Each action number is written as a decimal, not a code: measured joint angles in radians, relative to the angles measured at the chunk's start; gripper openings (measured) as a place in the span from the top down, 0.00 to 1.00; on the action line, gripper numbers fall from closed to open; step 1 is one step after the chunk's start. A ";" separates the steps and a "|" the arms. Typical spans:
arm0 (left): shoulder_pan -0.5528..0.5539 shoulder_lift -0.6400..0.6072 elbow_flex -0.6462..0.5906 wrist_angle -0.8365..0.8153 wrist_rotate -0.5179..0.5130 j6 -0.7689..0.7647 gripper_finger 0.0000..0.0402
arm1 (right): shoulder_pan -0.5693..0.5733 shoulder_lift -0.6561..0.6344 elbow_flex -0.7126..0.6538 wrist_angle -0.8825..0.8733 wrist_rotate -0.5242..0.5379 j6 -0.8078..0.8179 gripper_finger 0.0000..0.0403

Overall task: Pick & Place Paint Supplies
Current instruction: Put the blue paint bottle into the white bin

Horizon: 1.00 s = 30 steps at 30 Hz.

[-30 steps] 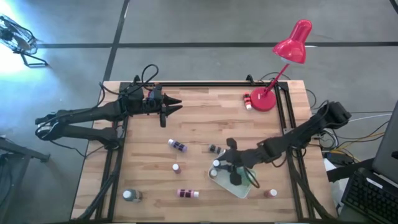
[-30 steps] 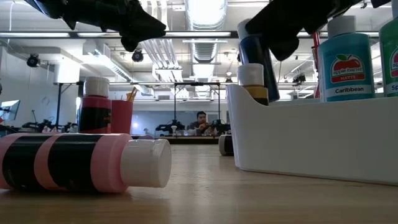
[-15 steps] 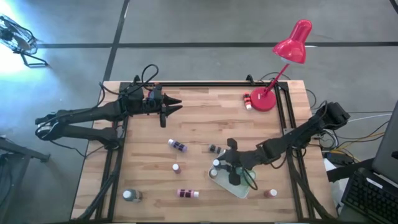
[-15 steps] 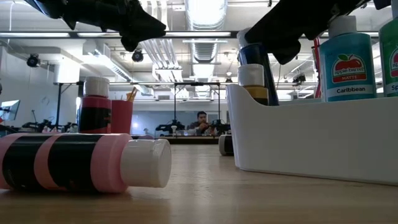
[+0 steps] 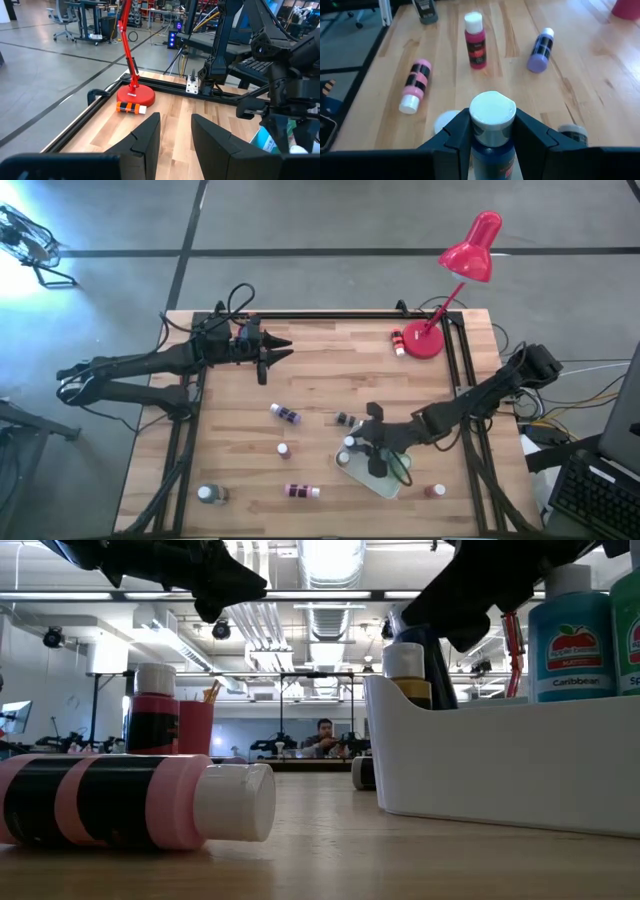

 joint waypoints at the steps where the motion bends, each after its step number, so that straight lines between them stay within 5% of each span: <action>1: 0.000 0.000 0.000 0.000 0.000 0.000 0.71 | 0.000 0.000 0.000 -0.007 0.000 0.002 0.73; 30: 0.000 0.000 0.000 0.004 -0.004 -0.003 0.71 | -0.024 0.003 -0.001 0.008 -0.080 -0.012 0.73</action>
